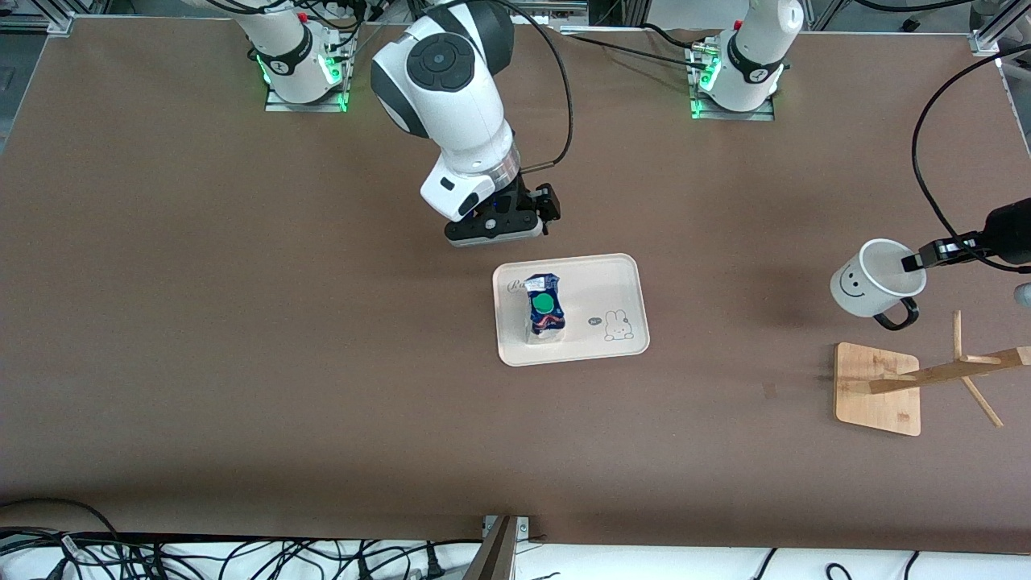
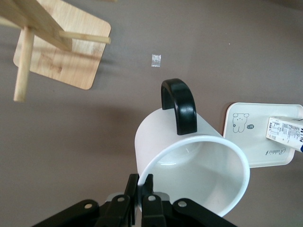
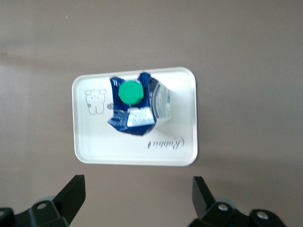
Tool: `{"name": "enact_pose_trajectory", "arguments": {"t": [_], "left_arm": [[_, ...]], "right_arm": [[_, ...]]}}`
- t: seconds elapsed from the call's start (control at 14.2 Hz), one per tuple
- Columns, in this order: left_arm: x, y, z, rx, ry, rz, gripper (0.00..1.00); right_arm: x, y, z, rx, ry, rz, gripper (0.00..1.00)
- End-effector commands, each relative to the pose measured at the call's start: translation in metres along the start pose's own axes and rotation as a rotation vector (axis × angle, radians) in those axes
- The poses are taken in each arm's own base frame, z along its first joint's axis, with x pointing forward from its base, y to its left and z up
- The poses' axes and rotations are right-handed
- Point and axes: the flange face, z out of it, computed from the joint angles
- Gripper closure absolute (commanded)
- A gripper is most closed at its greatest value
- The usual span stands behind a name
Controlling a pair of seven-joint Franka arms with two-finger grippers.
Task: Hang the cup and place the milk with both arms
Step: 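Lift the mug with the left gripper while the right gripper nears the carton, then hang the mug handle on the stand peg with the left gripper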
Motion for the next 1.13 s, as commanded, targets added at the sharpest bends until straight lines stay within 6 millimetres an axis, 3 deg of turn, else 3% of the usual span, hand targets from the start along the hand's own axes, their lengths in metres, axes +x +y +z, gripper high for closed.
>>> {"name": "enact_pose_trajectory", "arguments": {"t": [0.0,0.28,0.64,1.06], "left_arm": [[0.012,-0.014,-0.021,-0.010,0.042,0.044,1.00],[0.026,-0.025,-0.030,0.015,0.091,0.091,1.00],[0.047,-0.030,-0.023,0.051,0.184,0.146,1.00],[0.055,-0.032,-0.021,0.065,0.188,0.198,1.00]], "right_arm": [[0.008,-0.005,0.010,0.015,0.062,-0.058,0.00],[0.016,-0.004,0.037,0.042,0.105,-0.062,0.00],[0.030,0.006,0.075,0.075,0.158,-0.047,0.00],[0.040,0.010,0.081,0.107,0.199,-0.037,0.00]]}}
